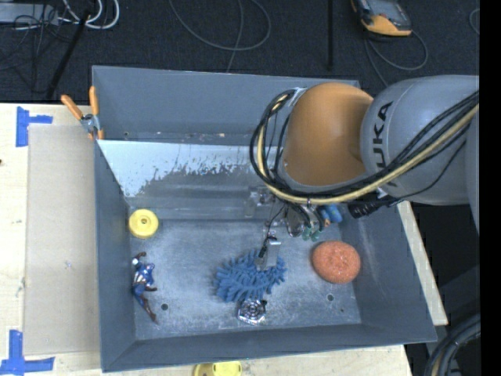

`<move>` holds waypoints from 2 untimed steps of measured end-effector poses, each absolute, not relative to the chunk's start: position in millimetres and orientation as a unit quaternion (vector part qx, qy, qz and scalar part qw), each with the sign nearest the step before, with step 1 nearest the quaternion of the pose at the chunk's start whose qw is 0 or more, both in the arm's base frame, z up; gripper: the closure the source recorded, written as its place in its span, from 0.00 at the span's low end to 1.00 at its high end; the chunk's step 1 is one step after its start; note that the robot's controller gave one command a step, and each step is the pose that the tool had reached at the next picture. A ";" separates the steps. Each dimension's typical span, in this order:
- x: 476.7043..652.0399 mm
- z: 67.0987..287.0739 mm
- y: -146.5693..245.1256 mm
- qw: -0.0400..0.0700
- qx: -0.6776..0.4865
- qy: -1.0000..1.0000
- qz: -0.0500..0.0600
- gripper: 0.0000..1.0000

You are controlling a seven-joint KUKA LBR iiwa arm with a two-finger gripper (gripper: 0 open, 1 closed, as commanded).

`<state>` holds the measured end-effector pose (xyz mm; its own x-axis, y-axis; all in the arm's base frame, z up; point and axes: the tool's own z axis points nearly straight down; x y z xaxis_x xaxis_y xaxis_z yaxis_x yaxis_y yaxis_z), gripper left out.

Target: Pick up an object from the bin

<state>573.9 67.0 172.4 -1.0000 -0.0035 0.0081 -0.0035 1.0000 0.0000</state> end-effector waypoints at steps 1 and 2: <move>575.4 177.2 66.7 0.000 0.001 -1.000 0.000 0.00; 569.1 154.3 66.8 -0.004 0.048 -0.999 0.000 0.00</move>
Offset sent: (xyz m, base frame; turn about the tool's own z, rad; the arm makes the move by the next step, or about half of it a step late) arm -0.0184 -0.0031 -0.0581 -0.2212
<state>569.1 66.8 154.3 -0.9954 -0.0958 -0.0076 -0.0958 0.9954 0.0001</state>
